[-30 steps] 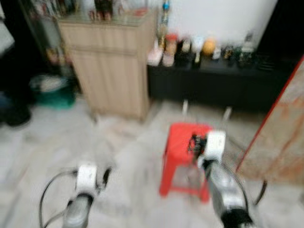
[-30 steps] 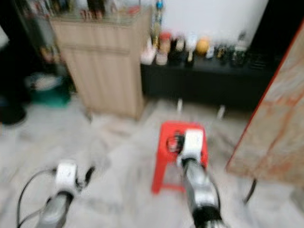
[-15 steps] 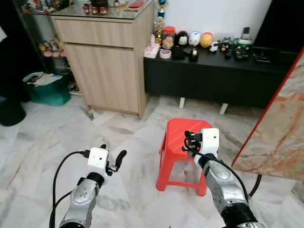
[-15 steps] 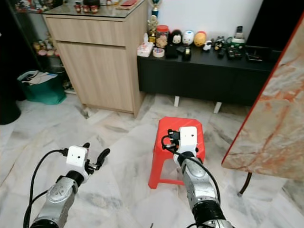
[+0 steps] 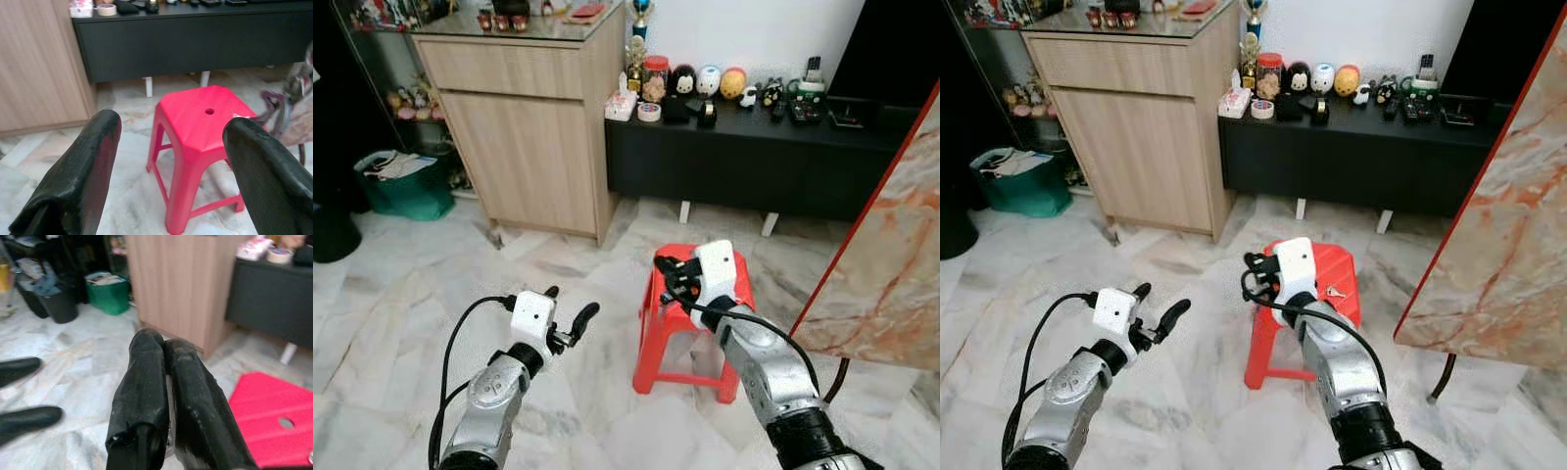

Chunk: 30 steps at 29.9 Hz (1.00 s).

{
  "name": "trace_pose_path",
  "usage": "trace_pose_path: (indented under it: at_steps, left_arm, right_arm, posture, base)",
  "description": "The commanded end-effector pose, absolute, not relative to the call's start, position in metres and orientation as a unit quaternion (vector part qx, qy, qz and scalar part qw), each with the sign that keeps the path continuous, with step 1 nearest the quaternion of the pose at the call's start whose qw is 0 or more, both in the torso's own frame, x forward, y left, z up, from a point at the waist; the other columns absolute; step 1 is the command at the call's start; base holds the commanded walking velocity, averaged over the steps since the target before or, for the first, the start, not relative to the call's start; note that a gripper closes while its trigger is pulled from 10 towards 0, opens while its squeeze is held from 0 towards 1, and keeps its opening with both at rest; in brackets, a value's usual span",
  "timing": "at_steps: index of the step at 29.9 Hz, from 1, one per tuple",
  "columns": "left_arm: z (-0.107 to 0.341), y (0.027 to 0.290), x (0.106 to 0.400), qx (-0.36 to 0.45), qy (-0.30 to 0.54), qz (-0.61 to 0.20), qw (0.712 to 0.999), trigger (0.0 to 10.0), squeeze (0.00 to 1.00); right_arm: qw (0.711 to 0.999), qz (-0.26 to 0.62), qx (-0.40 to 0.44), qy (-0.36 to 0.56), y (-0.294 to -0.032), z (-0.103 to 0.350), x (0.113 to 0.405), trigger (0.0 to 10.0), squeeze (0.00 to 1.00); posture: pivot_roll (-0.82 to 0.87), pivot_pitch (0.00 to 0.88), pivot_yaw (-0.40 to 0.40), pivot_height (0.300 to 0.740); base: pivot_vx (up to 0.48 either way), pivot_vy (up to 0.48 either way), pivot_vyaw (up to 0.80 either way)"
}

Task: Hang keys on a hook

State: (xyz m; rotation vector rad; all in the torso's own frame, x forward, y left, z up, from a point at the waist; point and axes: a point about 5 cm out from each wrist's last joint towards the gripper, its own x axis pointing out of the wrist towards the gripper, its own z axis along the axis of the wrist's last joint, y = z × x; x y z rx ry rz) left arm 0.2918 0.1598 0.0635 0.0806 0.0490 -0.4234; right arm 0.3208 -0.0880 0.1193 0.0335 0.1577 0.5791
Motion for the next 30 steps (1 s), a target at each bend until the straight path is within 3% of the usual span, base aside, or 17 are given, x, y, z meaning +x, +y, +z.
trace_pose_path:
  at_steps: [1,8,20,30]
  left_arm:
    - [0.066,0.158,0.291,0.039,0.025,-0.227,0.973,10.0,0.0]
    - [0.068,0.155,0.287,0.034,0.04,-0.273,0.961,10.0,0.0]
    - [0.067,0.151,0.278,0.027,0.06,-0.318,0.946,10.0,0.0]
    - [0.072,0.148,0.279,0.037,0.057,-0.33,0.941,10.0,0.0]
  right_arm:
    - [0.949,0.307,0.019,0.066,-0.082,0.132,0.32,10.0,0.0]
    - [0.938,0.338,0.007,0.079,-0.071,0.146,0.315,10.0,0.0]
    - [0.946,0.307,-0.012,0.107,-0.059,0.158,0.312,10.0,0.0]
    - [0.946,0.303,0.0,0.119,-0.029,0.176,0.304,10.0,0.0]
  posture:
    - [0.03,0.006,-0.025,0.74]
    - [0.03,0.015,-0.03,0.74]
    - [0.03,0.018,-0.033,0.74]
    - [0.03,0.019,-0.037,0.74]
  base:
    - [0.0,0.0,0.0]
    - [0.0,0.0,0.0]
    - [0.0,0.0,0.0]
    - [0.0,0.0,0.0]
